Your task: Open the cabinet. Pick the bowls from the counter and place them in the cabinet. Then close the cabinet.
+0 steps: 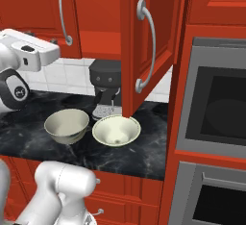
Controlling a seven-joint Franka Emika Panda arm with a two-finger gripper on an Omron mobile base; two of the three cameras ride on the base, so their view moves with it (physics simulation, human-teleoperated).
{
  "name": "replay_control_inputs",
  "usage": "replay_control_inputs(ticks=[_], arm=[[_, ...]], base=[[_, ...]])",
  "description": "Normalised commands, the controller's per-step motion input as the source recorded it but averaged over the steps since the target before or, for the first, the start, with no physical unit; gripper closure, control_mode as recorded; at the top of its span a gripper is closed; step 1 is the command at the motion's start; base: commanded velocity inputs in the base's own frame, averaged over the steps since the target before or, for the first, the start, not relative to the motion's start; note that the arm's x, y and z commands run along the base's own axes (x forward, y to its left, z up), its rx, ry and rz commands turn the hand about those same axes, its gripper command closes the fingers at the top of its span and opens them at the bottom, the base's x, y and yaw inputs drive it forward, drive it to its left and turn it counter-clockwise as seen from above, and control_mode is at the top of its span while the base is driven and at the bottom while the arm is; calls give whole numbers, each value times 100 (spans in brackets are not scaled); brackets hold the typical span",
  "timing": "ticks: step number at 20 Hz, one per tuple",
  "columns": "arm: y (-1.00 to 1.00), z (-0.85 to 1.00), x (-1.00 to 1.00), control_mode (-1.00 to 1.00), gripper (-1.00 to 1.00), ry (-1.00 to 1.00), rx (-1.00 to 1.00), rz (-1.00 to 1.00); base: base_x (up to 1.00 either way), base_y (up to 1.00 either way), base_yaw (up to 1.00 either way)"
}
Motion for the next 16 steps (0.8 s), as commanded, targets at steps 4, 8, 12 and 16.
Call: replay_control_inputs(ticks=[4, 8, 12, 16], arm=[[14, -2, 51, -100, -100, -2, -2, 0], [1, -3, 56, -100, -100, 0, 0, 0], [1, -2, 53, -100, -100, 0, 0, 0], [12, -6, 46, -100, -100, 0, 0, 0]], base=[[0, 0, 0], [0, 0, 0], [0, 0, 0], [0, 0, 0]])
